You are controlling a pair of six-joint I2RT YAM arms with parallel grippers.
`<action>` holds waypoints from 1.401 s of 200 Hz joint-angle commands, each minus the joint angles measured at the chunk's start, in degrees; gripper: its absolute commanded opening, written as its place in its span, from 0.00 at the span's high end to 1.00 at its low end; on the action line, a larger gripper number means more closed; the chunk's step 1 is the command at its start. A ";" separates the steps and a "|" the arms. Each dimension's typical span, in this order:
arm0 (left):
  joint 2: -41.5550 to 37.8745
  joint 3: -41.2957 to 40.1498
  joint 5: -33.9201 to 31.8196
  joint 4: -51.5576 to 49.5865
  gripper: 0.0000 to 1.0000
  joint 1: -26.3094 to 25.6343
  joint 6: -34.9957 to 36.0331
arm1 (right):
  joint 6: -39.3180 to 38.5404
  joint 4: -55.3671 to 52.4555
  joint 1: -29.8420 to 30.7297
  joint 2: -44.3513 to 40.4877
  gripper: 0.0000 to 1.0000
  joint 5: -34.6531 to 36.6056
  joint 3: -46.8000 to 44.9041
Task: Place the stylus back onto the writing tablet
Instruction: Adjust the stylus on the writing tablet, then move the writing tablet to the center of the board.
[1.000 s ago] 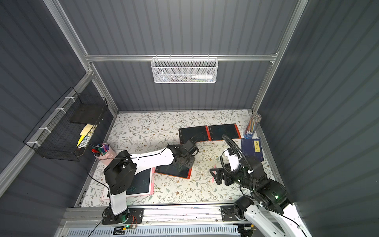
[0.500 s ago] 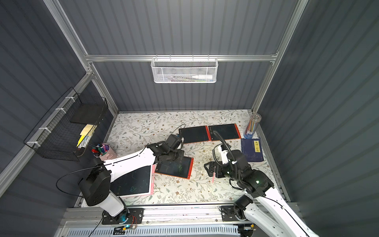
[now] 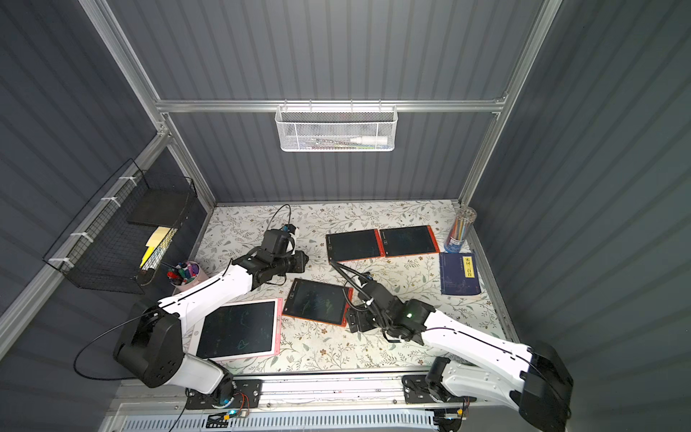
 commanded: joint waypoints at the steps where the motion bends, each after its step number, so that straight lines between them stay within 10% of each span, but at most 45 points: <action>1: -2.87 -1.05 0.78 2.00 0.60 3.51 2.22 | 1.78 5.02 3.71 5.62 0.10 6.44 -0.06; 88: -4.57 -2.38 1.97 3.86 0.01 10.42 5.46 | 6.53 -1.06 12.80 27.09 0.01 20.58 10.21; 280: -7.11 -3.01 2.44 5.60 0.01 10.60 5.65 | 21.69 -2.62 8.78 42.55 0.15 18.72 21.43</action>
